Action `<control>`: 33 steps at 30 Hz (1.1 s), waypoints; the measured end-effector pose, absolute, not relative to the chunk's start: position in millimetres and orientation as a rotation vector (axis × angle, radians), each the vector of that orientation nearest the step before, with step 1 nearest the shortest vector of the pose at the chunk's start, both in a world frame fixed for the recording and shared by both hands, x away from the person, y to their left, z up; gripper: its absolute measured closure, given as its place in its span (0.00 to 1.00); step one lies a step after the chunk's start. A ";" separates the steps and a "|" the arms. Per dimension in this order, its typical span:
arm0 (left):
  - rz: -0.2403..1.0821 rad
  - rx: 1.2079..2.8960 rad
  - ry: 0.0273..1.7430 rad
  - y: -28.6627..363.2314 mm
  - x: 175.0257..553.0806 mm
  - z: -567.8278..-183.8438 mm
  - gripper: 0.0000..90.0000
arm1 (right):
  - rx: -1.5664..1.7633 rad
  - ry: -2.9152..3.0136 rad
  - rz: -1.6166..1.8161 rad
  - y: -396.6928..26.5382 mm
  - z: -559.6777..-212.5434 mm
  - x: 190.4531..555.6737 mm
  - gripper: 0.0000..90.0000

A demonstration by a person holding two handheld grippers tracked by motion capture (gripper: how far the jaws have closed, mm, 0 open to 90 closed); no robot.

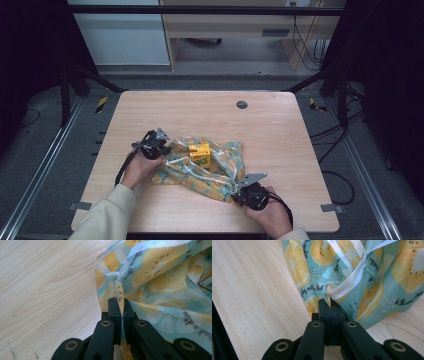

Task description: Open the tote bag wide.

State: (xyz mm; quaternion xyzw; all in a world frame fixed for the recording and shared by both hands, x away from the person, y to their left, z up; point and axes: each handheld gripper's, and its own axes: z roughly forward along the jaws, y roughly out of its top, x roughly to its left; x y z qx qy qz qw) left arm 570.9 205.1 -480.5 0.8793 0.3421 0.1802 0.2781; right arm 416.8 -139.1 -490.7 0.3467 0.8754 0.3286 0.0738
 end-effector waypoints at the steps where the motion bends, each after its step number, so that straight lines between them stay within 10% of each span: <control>1: 0.484 2.360 0.918 205.1 570.9 -480.5 1.00 | 1.023 2.630 0.990 -139.3 -491.3 417.4 1.00; 9: 0.490 2.368 0.919 205.7 570.0 -479.2 0.96 | 1.056 2.619 0.999 -140.2 -491.2 417.7 0.98; 23: 0.641 2.234 0.853 206.4 548.9 -430.8 0.47 | 0.991 2.444 1.074 -138.6 -461.1 414.6 0.40; 33: 0.659 2.207 0.826 200.8 544.4 -414.5 0.30 | 0.944 2.407 1.071 -132.0 -437.0 414.8 0.27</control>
